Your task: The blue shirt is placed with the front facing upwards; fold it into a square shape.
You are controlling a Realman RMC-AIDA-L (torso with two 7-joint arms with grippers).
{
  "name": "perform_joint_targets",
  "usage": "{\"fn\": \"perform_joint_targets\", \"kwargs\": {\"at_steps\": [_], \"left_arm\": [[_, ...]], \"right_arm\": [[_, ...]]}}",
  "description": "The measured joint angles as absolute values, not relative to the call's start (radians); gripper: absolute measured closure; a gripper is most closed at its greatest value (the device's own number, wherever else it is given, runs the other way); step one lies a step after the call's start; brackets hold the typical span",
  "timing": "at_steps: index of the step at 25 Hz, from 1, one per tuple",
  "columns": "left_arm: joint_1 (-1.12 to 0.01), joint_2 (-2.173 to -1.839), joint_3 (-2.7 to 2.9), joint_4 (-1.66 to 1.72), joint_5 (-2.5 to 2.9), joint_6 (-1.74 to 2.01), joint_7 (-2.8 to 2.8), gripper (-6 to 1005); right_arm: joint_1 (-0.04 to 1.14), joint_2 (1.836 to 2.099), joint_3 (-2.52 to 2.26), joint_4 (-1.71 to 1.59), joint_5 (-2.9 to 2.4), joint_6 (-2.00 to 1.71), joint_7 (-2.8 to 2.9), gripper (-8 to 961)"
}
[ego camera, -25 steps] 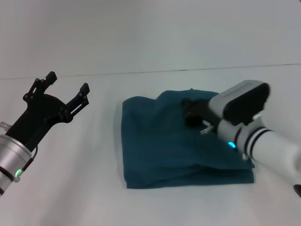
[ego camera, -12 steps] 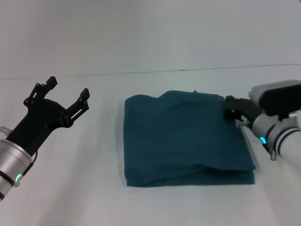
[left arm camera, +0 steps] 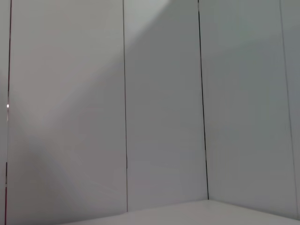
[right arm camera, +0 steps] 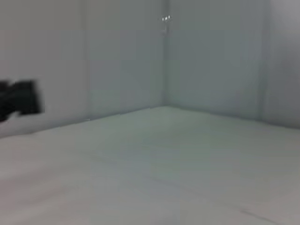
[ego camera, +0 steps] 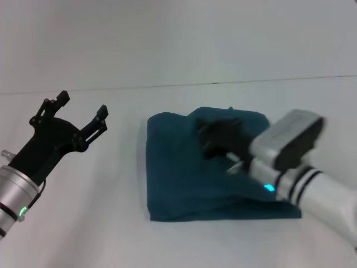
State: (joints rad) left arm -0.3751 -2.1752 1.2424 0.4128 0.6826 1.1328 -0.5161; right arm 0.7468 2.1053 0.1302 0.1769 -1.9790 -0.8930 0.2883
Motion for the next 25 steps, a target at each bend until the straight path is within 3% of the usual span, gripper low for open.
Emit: {"fn": "perform_joint_targets", "kwargs": {"at_steps": [9, 25], "left_arm": [[-0.379, -2.175, 1.244, 0.412, 0.682, 1.136, -0.515, 82], [-0.379, -2.175, 1.242, 0.411, 0.69, 1.137, -0.515, 81]], "right_arm": [[0.874, 2.109, 0.166, 0.214, -2.027, -0.595, 0.3, 943], [0.846, 2.099, 0.468, 0.121, -2.027, -0.446, 0.302, 942]]}}
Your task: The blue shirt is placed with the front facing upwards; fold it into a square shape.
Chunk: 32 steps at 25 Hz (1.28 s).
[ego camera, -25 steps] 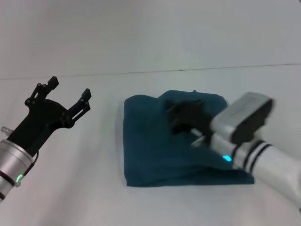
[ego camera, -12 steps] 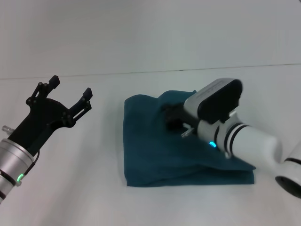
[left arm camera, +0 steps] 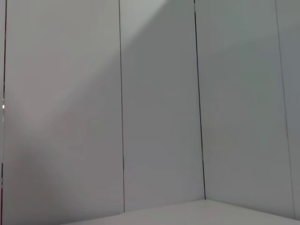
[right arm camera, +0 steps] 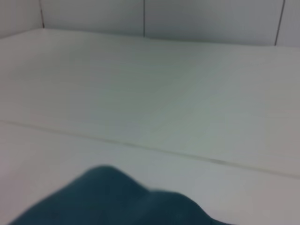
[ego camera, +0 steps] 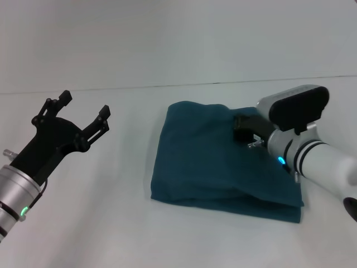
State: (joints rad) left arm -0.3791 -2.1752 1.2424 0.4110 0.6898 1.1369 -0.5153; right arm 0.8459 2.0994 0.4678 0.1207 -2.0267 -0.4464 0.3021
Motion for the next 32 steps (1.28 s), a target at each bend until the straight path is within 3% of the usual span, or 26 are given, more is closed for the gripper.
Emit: {"fn": "perform_joint_targets", "kwargs": {"at_steps": [7, 20, 23, 28, 29, 32], "left_arm": [[-0.371, -2.175, 1.241, 0.412, 0.692, 1.143, -0.513, 83], [-0.378, -2.174, 1.289, 0.413, 0.705, 1.181, -0.492, 90], [-0.413, -2.166, 1.314, 0.426, 0.772, 1.146, -0.551, 91], [-0.477, -2.13, 1.303, 0.518, 0.995, 0.938, -0.88, 94], [-0.539, -2.102, 1.258, 0.564, 1.279, 0.877, -1.297, 95], [-0.585, -2.086, 1.233, 0.573, 1.455, 0.885, -1.574, 96]], "right_arm": [[0.741, 2.093, 0.449, 0.167, -2.109, -0.783, 0.298, 941], [0.567, 2.094, 0.488, 0.173, -2.186, -1.047, 0.25, 940], [0.545, 2.069, 0.534, 0.135, -2.155, -1.091, 0.337, 939], [0.549, 1.985, 0.499, -0.004, -2.214, -1.194, 0.656, 939], [0.553, 1.978, 0.49, -0.038, -2.219, -1.217, 0.706, 939], [0.576, 1.986, 0.441, -0.147, -2.22, -1.263, 0.792, 938]]}}
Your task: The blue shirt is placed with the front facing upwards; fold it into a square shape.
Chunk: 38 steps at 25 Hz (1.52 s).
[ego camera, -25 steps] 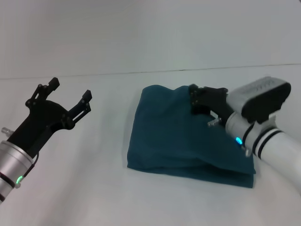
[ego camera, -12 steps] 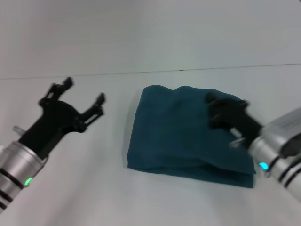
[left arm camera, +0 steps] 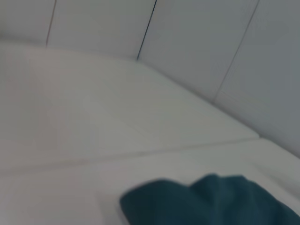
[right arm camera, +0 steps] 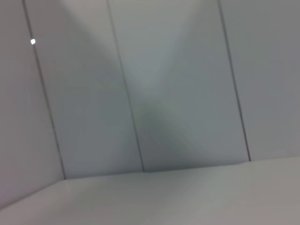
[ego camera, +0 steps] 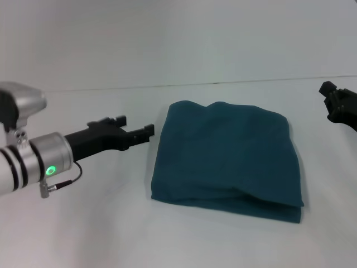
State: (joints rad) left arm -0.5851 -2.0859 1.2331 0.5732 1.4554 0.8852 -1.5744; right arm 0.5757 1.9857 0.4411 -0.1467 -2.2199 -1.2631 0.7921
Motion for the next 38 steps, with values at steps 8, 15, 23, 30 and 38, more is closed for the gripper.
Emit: {"fn": "perform_joint_targets", "kwargs": {"at_steps": [8, 15, 23, 30, 38], "left_arm": [[-0.69, -2.08, 1.241, 0.594, 1.768, 0.928, -2.022, 99], [-0.731, -2.128, 1.242, 0.596, 1.887, 0.913, -2.057, 100], [-0.747, -2.154, 1.237, 0.574, 1.938, 0.843, -2.088, 104], [-0.739, -2.154, 1.238, 0.573, 1.972, 0.796, -2.144, 111], [-0.745, -2.162, 1.242, 0.578, 2.035, 0.779, -2.189, 120]], "right_arm": [[0.639, 2.061, 0.337, -0.335, -2.213, -1.27, 0.818, 938], [0.655, 2.082, 0.331, -0.383, -2.211, -1.274, 0.827, 939], [0.661, 2.082, 0.313, -0.385, -2.21, -1.275, 0.829, 938], [0.664, 2.083, 0.305, -0.386, -2.209, -1.275, 0.829, 938], [0.669, 2.083, 0.301, -0.387, -2.209, -1.268, 0.83, 939]]}}
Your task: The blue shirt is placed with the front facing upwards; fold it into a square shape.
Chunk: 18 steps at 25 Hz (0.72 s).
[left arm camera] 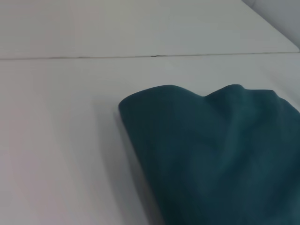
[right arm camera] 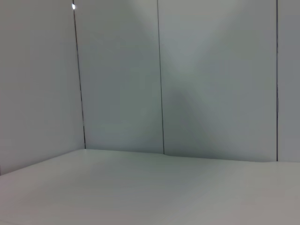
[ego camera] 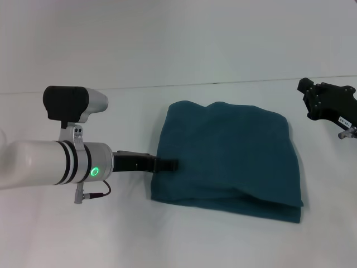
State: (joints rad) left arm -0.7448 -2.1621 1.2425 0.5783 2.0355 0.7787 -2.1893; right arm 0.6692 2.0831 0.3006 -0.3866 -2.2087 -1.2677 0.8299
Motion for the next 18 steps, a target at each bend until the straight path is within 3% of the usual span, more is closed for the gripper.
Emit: {"fn": "perform_joint_targets", "kwargs": {"at_steps": [5, 10, 18], "left_arm": [[-0.744, -2.163, 1.258, 0.587, 2.035, 0.78, -2.172, 126], [-0.744, -2.165, 1.258, 0.581, 2.034, 0.773, -2.159, 325], [-0.751, -2.166, 1.258, 0.578, 2.034, 0.777, -2.13, 494]], "right_arm": [[0.669, 2.083, 0.298, -0.387, -2.209, -1.265, 0.83, 939], [0.67, 2.083, 0.292, -0.387, -2.209, -1.261, 0.835, 938], [0.681, 2.083, 0.284, -0.393, -2.209, -1.261, 0.836, 938]]}}
